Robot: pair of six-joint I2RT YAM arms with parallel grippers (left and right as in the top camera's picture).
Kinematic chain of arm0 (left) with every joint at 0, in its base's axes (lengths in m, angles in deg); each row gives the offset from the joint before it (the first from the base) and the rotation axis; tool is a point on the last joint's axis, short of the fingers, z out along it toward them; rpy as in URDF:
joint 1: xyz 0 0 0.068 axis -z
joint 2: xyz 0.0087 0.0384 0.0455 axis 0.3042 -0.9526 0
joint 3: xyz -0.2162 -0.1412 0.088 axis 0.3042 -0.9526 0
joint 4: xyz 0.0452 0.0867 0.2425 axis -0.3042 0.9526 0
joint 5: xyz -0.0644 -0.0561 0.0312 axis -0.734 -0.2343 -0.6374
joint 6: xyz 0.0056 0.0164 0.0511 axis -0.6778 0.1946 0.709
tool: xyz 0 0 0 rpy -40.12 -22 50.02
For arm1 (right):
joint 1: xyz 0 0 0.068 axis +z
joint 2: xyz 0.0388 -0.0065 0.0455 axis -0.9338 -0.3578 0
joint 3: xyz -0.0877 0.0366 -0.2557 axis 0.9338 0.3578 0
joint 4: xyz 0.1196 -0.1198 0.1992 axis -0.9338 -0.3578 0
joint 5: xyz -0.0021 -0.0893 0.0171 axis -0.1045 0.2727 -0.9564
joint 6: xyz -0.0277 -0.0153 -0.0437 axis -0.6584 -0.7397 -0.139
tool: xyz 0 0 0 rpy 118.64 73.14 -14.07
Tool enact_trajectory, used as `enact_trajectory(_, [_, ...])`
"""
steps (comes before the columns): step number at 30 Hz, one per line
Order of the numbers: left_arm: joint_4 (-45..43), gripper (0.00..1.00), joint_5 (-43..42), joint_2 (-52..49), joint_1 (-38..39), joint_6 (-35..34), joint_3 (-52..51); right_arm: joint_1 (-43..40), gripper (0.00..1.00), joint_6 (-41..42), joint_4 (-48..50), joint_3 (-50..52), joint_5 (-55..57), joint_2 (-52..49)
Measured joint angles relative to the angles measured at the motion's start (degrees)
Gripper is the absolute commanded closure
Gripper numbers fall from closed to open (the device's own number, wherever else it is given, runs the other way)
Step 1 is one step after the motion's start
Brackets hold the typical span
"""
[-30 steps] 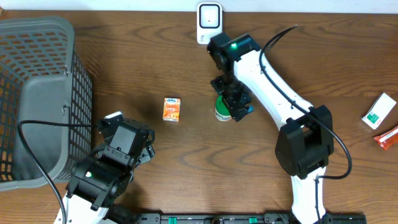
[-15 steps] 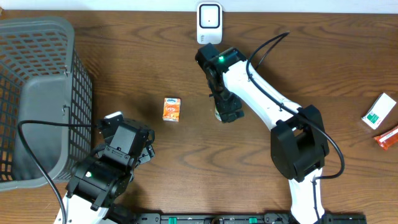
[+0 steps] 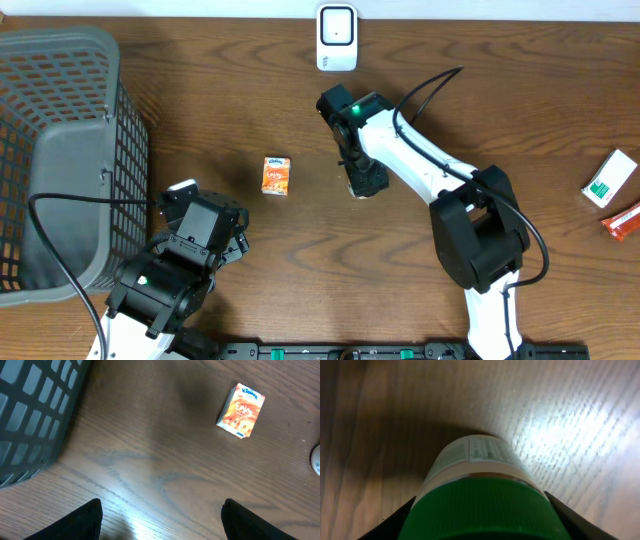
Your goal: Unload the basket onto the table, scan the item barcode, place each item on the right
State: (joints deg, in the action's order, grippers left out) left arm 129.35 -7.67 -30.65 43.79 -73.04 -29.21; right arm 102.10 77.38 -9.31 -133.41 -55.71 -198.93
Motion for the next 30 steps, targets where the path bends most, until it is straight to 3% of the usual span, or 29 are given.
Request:
enact_trajectory(4, [0.00, 0.23, -0.02, 0.00, 0.00, 0.00, 0.00, -0.17, 0.46, -2.73, 0.57, 0.07, -0.09, 0.04])
enact_trajectory(8, [0.00, 0.23, -0.02, 0.00, 0.00, 0.00, 0.00, -0.44, 0.47, -12.66, 3.13, 0.17, -0.26, 0.09])
enact_trajectory(13, [0.00, 0.23, -0.02, 0.00, 0.00, 0.00, 0.00, -1.09, 0.43, -37.13, 7.65, 0.15, -0.96, 0.24])
enact_trajectory(19, [0.00, 0.23, 0.00, 0.00, 0.00, 0.00, 0.00, -2.47, 0.41, -72.39, 5.70, -0.15, -3.69, 0.22])
enact_trajectory(21, [0.00, 0.23, -0.02, 0.00, 0.00, 0.00, 0.00, -2.51, 0.36, -81.44, 4.50, -0.15, -3.61, 0.22])
enact_trajectory(26, [0.00, 0.23, -0.02, 0.00, 0.00, 0.00, 0.00, -2.49, 0.01, -96.94, 0.42, -0.15, -3.56, 0.13])
enact_trajectory(30, [0.00, 0.23, -0.02, 0.00, 0.00, 0.00, 0.00, -2.34, 0.01, -103.06, -1.51, -0.15, -3.39, 0.13])
